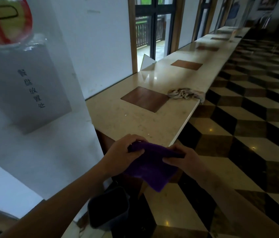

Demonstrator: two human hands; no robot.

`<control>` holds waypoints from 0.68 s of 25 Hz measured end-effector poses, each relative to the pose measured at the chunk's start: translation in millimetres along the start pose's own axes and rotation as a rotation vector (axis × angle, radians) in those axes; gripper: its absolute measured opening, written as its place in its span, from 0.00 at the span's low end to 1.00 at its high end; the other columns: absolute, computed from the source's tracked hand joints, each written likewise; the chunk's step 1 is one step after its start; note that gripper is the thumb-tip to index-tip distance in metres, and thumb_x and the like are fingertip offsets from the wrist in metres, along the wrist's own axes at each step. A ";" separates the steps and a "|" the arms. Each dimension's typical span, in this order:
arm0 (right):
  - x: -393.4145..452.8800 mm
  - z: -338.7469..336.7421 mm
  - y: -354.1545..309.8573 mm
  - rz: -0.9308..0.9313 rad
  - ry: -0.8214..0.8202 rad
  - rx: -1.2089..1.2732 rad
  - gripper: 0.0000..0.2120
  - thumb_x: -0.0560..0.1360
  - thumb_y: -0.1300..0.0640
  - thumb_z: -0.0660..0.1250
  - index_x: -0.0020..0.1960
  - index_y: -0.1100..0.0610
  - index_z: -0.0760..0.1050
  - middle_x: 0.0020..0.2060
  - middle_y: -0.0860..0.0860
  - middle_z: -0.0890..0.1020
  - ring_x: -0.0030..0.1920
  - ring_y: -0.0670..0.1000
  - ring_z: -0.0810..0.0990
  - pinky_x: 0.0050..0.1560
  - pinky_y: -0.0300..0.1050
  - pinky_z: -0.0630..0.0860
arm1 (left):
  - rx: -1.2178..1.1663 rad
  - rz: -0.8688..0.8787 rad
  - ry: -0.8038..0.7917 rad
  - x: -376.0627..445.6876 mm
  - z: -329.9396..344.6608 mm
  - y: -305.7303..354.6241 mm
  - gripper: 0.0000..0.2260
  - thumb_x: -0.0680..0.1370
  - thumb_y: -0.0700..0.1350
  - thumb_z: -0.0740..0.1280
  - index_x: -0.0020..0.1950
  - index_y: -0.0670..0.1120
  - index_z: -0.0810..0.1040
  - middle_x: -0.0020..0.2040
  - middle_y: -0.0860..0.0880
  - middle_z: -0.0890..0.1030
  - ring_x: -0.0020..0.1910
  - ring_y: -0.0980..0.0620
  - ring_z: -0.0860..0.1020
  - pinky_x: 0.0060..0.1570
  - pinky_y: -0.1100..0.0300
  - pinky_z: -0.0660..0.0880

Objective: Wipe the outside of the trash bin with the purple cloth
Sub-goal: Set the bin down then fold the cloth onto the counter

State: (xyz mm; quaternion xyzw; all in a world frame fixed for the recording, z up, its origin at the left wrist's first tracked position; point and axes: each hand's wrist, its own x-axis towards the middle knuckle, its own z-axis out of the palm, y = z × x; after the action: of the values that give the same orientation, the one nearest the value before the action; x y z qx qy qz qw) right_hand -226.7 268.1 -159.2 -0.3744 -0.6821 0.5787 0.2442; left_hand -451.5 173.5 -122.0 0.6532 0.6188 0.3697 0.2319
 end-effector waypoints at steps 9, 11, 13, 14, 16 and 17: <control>85.5 2.6 6.1 -0.008 0.115 0.198 0.09 0.78 0.61 0.69 0.50 0.47 0.79 0.41 0.42 0.85 0.42 0.44 0.84 0.38 0.37 0.78 | -0.464 -0.311 0.334 54.4 14.0 -63.9 0.06 0.78 0.45 0.69 0.49 0.56 0.81 0.47 0.54 0.84 0.47 0.52 0.82 0.46 0.55 0.80; 117.3 -1.6 6.8 0.006 0.104 0.174 0.08 0.80 0.59 0.66 0.52 0.46 0.78 0.41 0.40 0.84 0.43 0.43 0.84 0.38 0.37 0.79 | -0.448 -0.284 0.338 80.4 13.9 -82.8 0.07 0.79 0.46 0.66 0.49 0.60 0.79 0.47 0.60 0.83 0.46 0.58 0.81 0.42 0.61 0.80; 144.2 -4.9 8.1 0.014 0.091 0.110 0.07 0.81 0.58 0.63 0.52 0.46 0.76 0.41 0.38 0.84 0.42 0.41 0.83 0.37 0.35 0.78 | -0.377 -0.243 0.314 101.1 13.9 -99.5 0.08 0.81 0.47 0.64 0.51 0.62 0.76 0.48 0.64 0.81 0.46 0.63 0.80 0.38 0.68 0.77; 157.9 -5.9 10.1 0.026 0.087 0.078 0.07 0.82 0.58 0.62 0.53 0.46 0.75 0.40 0.38 0.83 0.41 0.40 0.83 0.35 0.34 0.78 | -0.347 -0.242 0.302 111.4 14.7 -110.3 0.07 0.81 0.48 0.63 0.52 0.62 0.75 0.48 0.65 0.80 0.45 0.64 0.80 0.38 0.70 0.77; 185.8 -7.0 19.5 0.053 0.101 0.027 0.08 0.83 0.57 0.60 0.52 0.45 0.74 0.40 0.39 0.83 0.38 0.40 0.82 0.32 0.34 0.77 | -0.274 -0.241 0.276 130.5 16.6 -132.6 0.06 0.82 0.50 0.61 0.54 0.61 0.74 0.48 0.66 0.80 0.44 0.64 0.81 0.38 0.67 0.79; 198.0 -7.9 24.4 0.074 0.104 0.013 0.09 0.83 0.56 0.59 0.52 0.44 0.74 0.41 0.42 0.83 0.38 0.40 0.83 0.31 0.34 0.77 | -0.244 -0.246 0.258 139.6 18.2 -143.0 0.06 0.82 0.50 0.60 0.54 0.61 0.73 0.47 0.67 0.80 0.43 0.63 0.81 0.38 0.65 0.80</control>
State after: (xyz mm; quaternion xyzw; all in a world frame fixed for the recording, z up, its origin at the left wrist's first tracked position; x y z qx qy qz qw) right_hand -334.0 431.2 -201.0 -0.4271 -0.6505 0.5715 0.2602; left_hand -534.0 331.2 -214.7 0.4872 0.6690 0.4913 0.2714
